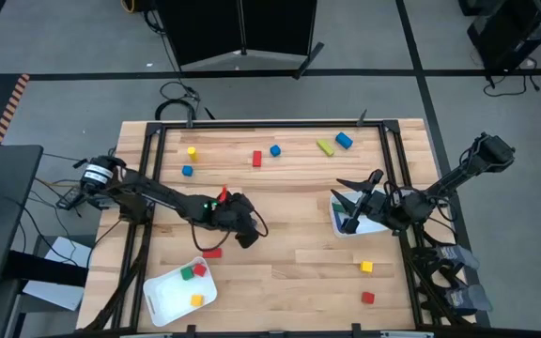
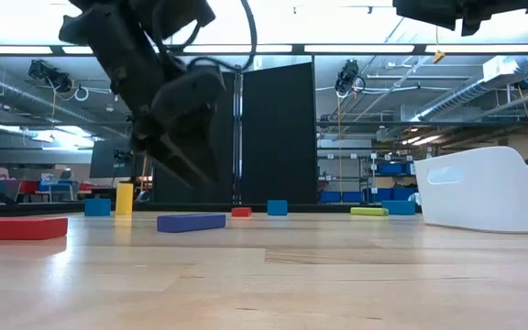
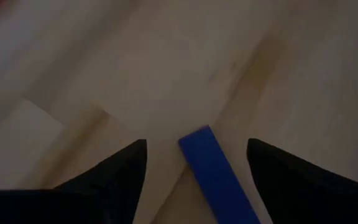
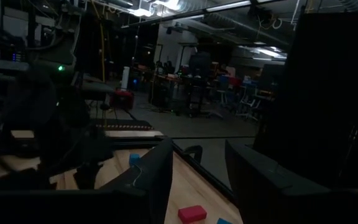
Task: Sort blocks by size
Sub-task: Put the blue rectangular block into the top white bin
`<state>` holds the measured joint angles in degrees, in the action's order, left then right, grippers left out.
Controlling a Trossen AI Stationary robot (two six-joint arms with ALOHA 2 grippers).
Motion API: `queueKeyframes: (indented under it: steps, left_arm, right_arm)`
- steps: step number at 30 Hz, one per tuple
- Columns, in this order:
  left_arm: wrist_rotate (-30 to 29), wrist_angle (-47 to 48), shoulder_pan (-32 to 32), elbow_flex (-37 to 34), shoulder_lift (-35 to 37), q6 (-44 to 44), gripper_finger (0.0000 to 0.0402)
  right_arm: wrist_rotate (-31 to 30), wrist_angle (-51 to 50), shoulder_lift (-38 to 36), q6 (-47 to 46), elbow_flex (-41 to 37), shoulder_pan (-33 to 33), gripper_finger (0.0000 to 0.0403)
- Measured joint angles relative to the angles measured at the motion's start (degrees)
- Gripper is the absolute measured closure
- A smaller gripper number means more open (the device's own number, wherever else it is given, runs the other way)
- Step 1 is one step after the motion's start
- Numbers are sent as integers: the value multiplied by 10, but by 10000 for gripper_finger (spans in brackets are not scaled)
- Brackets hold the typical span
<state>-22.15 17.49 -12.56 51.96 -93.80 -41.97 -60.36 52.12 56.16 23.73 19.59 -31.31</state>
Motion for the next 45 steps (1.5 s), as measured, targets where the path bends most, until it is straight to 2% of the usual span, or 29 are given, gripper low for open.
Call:
queueKeyframes:
  steps: [8,15,18,24,25,29,35,39,45]
  left_arm:
    - [39,-10,-1,-1,-62,-38,114]
    - [32,-24,-13,3,-96,-42,125]
    - [31,-18,-14,3,-99,-47,157]
    - [37,-19,-13,3,-101,-47,290]
    - [39,-19,-13,3,-101,-46,298]
    - [41,-36,-13,1,-101,-12,294]
    - [48,-123,-6,14,-74,87,294]
    - [36,-242,24,53,-73,194,294]
    - [81,-328,77,166,-151,312,294]
  right_arm:
    - [0,-8,0,-2,0,0,244]
    - [0,-13,0,-2,0,0,244]
    - [0,-13,0,-1,0,0,243]
    - [0,-13,0,-2,0,0,247]
    - [0,-13,0,-2,0,0,248]
    - [0,-10,0,0,0,-2,246]
    - [5,36,-6,36,0,-15,245]
    - [7,114,-21,111,17,-38,249]
    - [13,134,-39,182,61,-66,252]
